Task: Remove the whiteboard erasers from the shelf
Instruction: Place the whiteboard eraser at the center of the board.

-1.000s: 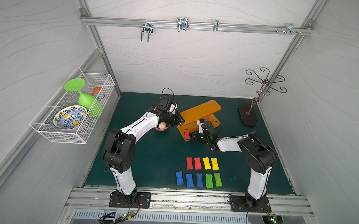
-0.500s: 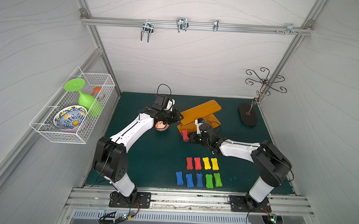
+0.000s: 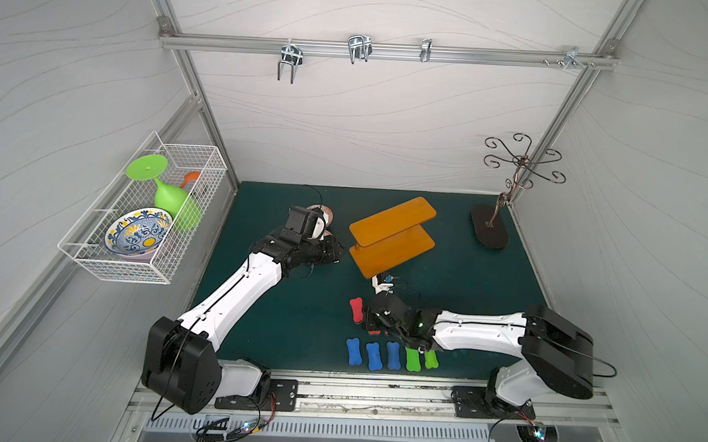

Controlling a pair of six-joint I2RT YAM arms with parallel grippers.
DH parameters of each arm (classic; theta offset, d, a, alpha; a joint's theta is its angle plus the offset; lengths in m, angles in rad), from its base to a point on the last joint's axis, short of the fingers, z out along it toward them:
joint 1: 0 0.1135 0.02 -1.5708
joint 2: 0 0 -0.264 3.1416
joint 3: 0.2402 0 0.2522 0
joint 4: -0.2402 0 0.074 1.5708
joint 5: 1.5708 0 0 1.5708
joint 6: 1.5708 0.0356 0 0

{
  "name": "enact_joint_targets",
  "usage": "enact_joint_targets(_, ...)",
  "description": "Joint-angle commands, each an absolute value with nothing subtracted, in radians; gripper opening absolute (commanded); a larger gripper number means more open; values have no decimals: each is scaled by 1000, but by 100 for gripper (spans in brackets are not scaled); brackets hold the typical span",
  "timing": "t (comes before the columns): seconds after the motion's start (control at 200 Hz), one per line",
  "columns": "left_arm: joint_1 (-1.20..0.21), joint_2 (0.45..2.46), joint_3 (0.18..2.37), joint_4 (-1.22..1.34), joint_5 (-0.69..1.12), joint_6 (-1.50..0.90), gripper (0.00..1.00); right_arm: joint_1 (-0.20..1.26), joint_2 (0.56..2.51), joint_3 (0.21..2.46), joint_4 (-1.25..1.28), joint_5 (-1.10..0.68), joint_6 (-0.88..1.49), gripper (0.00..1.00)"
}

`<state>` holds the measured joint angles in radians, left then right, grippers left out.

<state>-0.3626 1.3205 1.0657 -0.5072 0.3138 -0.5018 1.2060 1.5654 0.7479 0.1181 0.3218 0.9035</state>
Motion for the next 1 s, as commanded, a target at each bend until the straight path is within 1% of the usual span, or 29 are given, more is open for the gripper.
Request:
enact_joint_targets(0.0,-362,1295,1064,-493,277,-464,46,1227,1605,779,82,362,941,0)
enact_joint_targets(0.31,-328,1290,1048,-478,307,-456,46,1245,1721,844,77,309,982,0)
enact_joint_targets(0.45,-311,1295,1048,-473,333,-454,46,1250,1733,857,53,289,986,0)
enact_joint_targets(0.59,-301,1290,1049,-472,343,-450,46,1252,1706,837,39,293,995,0)
enact_joint_targets(0.705,-296,1289,1048,-468,346,-448,46,1256,1686,840,15,295,992,7)
enact_joint_targets(0.77,-295,1292,1048,-468,346,-448,46,1257,1683,848,2,296,990,13)
enact_joint_targets(0.915,-293,1293,1049,-470,347,-446,46,1259,1673,852,-8,296,988,19)
enact_joint_targets(0.995,-292,1290,1048,-469,345,-442,47,1259,1655,853,-20,301,984,27)
